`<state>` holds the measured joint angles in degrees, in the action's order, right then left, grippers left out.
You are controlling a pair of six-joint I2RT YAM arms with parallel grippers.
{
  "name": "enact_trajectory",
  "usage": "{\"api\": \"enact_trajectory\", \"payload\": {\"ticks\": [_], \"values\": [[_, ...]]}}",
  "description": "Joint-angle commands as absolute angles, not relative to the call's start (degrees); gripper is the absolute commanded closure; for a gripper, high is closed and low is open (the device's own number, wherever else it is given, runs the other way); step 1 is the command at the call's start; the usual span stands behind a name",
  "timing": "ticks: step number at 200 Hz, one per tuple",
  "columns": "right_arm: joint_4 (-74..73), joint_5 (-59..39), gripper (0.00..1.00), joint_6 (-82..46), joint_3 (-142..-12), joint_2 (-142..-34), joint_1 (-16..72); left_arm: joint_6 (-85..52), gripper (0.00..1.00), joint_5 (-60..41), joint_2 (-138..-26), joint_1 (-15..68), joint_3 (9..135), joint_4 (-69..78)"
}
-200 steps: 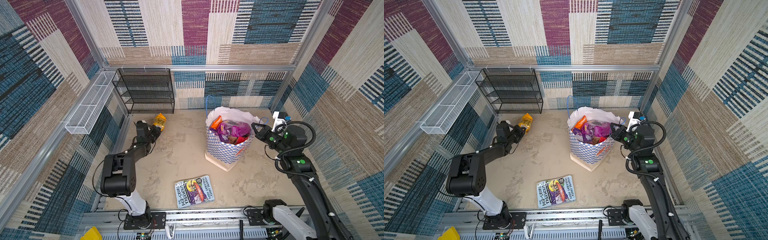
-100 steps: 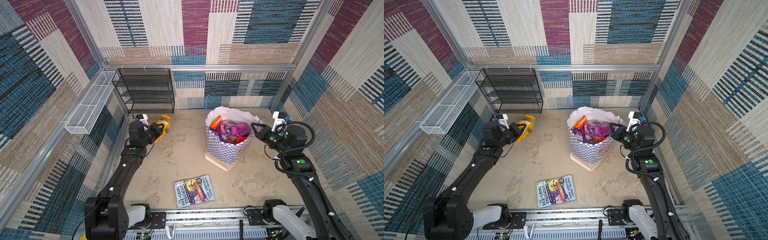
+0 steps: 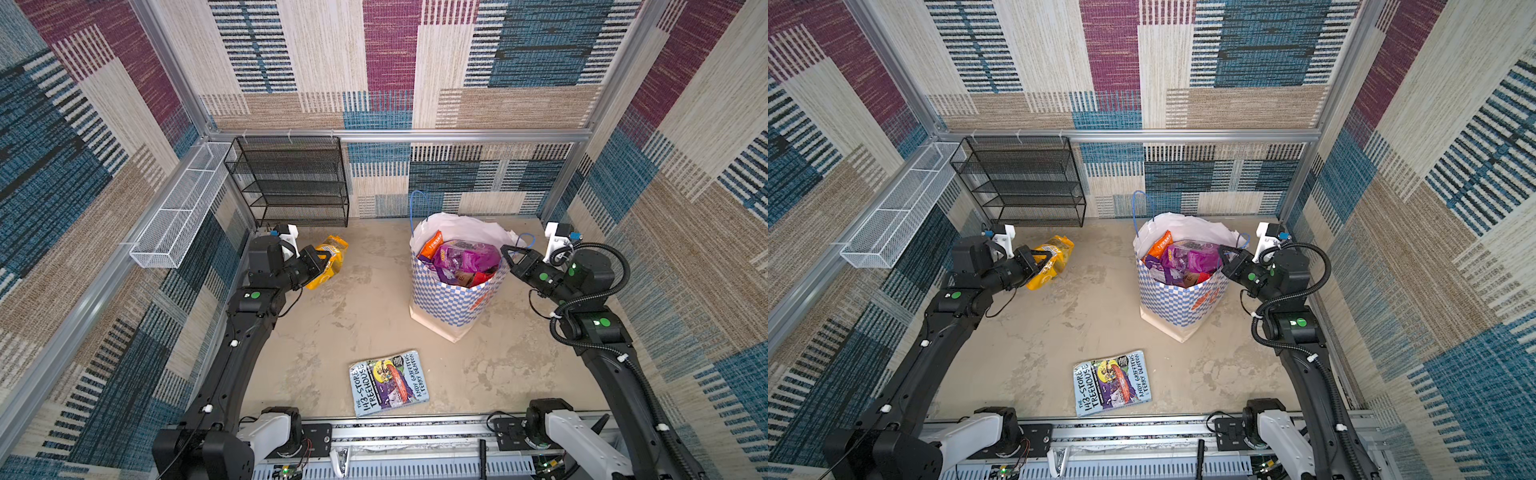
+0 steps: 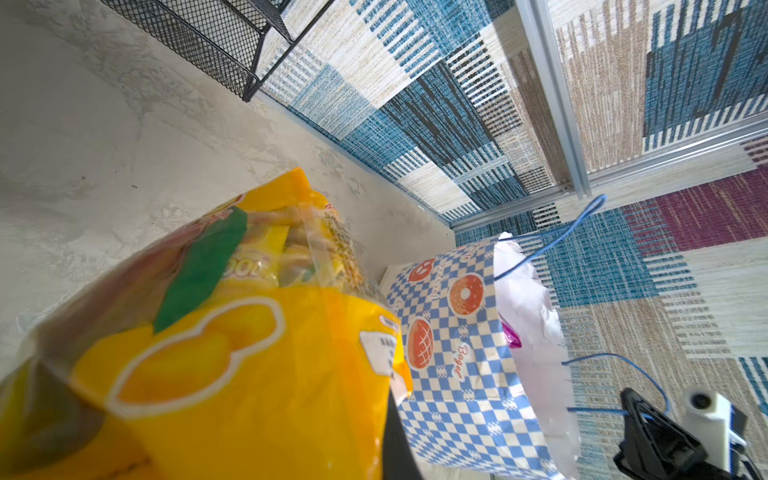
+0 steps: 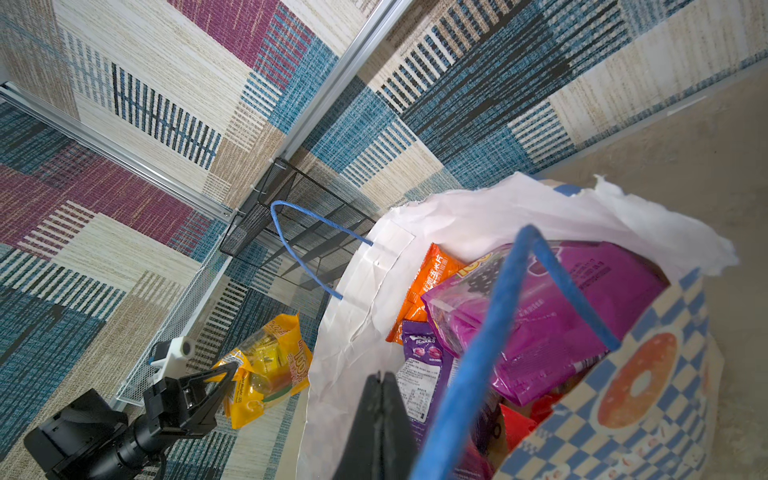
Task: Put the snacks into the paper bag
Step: 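Lift the yellow snack bag and carry it over the paper bag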
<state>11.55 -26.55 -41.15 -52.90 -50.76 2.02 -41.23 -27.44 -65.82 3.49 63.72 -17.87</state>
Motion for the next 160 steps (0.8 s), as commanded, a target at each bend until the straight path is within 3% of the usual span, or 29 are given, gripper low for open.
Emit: {"api": "enact_trajectory", "payload": {"ticks": [1, 78, 114, 160], "values": [[6.9, -27.5, 0.99, -42.0, -54.3, -50.2, 2.1, -38.1, 1.00, -30.1, -66.3, 5.6, 71.0, -18.8], [7.0, -25.6, 0.97, -41.3, -54.0, -47.6, 2.1, -31.5, 1.00, -24.6, -76.3, 21.0, 100.2, -25.7], [9.8, -26.2, 0.97, -38.6, -54.0, -45.7, 2.1, -26.8, 1.00, -19.7, -83.9, 34.8, 111.0, -26.0], [11.5, -26.2, 0.97, -38.5, -53.7, -44.5, 2.2, -22.9, 1.00, -18.0, -95.9, 44.5, 121.3, -28.0]]}}
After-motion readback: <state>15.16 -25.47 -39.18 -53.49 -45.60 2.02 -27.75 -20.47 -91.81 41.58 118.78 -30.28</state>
